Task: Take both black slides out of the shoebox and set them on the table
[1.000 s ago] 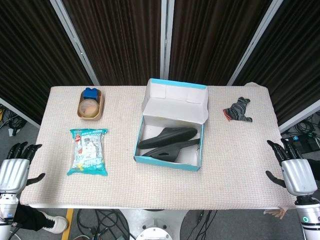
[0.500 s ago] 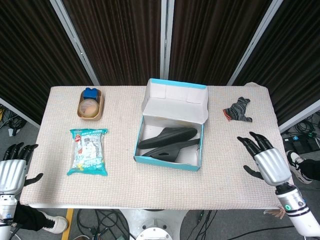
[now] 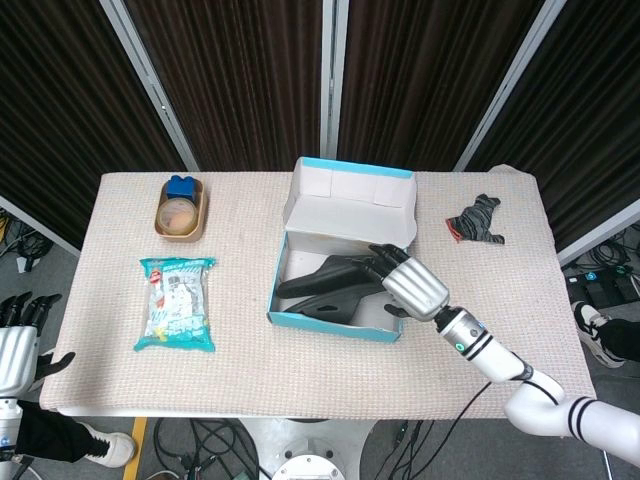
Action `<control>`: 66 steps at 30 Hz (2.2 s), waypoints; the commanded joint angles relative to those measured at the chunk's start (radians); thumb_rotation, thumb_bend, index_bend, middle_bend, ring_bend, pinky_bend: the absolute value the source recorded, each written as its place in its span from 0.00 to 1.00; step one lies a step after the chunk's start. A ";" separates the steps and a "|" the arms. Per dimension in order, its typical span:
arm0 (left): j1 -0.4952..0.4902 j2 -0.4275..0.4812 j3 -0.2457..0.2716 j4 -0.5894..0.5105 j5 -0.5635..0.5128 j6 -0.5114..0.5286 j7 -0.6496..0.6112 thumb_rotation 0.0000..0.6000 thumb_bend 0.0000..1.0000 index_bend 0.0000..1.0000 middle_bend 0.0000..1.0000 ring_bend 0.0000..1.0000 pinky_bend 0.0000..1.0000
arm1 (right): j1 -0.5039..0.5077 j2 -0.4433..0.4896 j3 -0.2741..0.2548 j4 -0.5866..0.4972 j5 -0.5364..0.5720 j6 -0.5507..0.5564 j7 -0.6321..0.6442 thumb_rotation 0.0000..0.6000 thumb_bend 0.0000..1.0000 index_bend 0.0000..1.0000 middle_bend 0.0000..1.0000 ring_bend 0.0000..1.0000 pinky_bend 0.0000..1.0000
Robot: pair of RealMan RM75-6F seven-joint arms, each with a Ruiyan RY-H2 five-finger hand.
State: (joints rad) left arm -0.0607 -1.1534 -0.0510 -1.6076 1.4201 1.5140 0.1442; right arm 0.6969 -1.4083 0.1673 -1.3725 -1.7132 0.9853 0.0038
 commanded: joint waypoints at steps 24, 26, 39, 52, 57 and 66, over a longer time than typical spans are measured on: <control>-0.004 0.007 -0.008 0.026 -0.006 -0.032 -0.098 1.00 0.00 0.17 0.21 0.11 0.12 | 0.151 -0.614 -0.084 0.819 -0.074 0.320 0.253 1.00 0.56 0.28 0.24 0.09 0.04; -0.004 0.007 -0.010 0.028 -0.010 -0.034 -0.105 1.00 0.00 0.17 0.20 0.11 0.12 | 0.153 -0.637 -0.084 0.872 -0.071 0.357 0.279 1.00 0.64 0.36 0.28 0.12 0.06; -0.023 0.000 -0.022 0.045 -0.013 -0.057 -0.115 1.00 0.00 0.17 0.21 0.11 0.12 | 0.181 -0.642 -0.013 0.980 0.024 0.492 0.358 1.00 0.70 0.58 0.37 0.18 0.08; -0.050 0.001 -0.033 0.042 -0.007 -0.080 -0.116 1.00 0.00 0.17 0.21 0.11 0.12 | -0.103 -0.214 -0.038 0.558 0.185 0.448 0.476 1.00 0.70 0.57 0.37 0.18 0.08; -0.057 0.003 -0.032 0.040 -0.001 -0.085 -0.113 1.00 0.00 0.17 0.20 0.11 0.12 | -0.192 -0.081 -0.104 0.450 0.238 0.315 0.510 1.00 0.70 0.54 0.34 0.17 0.08; -0.042 0.005 -0.018 0.038 0.011 -0.063 -0.112 1.00 0.00 0.17 0.20 0.11 0.12 | -0.165 -0.151 -0.146 0.586 0.265 0.073 0.484 1.00 0.59 0.32 0.20 0.04 0.01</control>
State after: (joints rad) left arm -0.1048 -1.1497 -0.0706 -1.5685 1.4325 1.4495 0.0313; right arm 0.5222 -1.5289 0.0462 -0.8374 -1.4542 1.1261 0.5147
